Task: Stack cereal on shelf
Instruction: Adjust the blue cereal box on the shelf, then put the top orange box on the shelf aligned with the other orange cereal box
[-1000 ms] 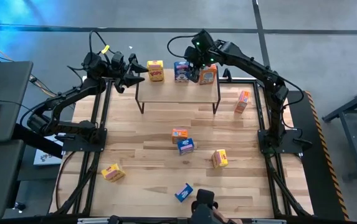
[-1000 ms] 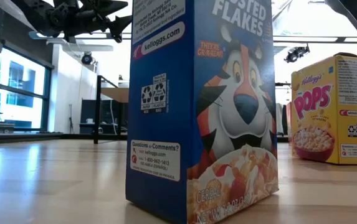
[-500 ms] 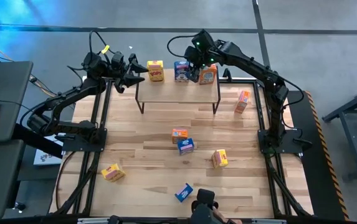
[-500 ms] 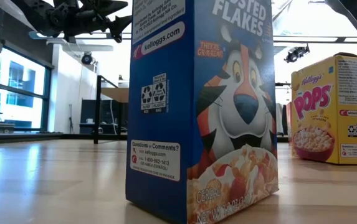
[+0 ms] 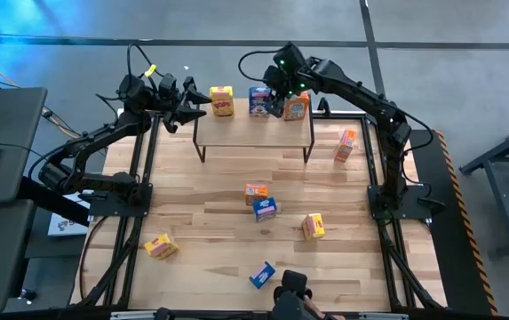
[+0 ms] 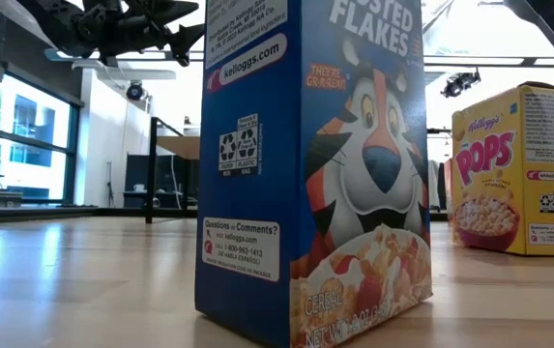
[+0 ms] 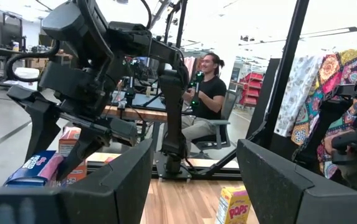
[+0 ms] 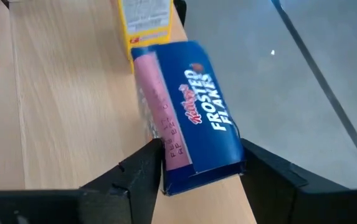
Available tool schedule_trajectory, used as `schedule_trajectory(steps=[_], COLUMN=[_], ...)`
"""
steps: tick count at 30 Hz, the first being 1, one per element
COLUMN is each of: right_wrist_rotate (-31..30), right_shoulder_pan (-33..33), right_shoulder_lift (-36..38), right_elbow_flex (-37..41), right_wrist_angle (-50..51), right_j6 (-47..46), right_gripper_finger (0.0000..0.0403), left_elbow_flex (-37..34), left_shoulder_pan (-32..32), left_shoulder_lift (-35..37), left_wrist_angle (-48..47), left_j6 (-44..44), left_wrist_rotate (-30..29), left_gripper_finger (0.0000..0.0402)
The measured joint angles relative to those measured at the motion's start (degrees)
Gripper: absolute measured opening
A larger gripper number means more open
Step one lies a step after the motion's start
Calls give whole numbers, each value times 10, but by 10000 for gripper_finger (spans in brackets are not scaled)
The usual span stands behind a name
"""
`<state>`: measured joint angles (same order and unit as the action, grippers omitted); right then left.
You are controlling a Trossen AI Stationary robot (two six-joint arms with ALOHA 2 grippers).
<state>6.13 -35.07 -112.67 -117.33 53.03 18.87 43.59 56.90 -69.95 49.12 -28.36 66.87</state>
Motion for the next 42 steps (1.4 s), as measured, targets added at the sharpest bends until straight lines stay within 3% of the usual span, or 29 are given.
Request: schedule_trajectory(steps=[13,42], right_wrist_rotate=[-15,-40], right_shoulder_pan=[0,6], right_shoulder_lift=[-3,23], right_elbow_flex=[2,1], right_wrist_angle=[4,15], right_j6=[5,7], right_gripper_finger=[271,273], left_elbow_flex=[0,0], left_shoulder_pan=[0,0], left_shoulder_lift=[0,0], left_wrist_angle=[0,0], left_j6=[0,0], left_wrist_rotate=[0,0], left_gripper_finger=[223,223])
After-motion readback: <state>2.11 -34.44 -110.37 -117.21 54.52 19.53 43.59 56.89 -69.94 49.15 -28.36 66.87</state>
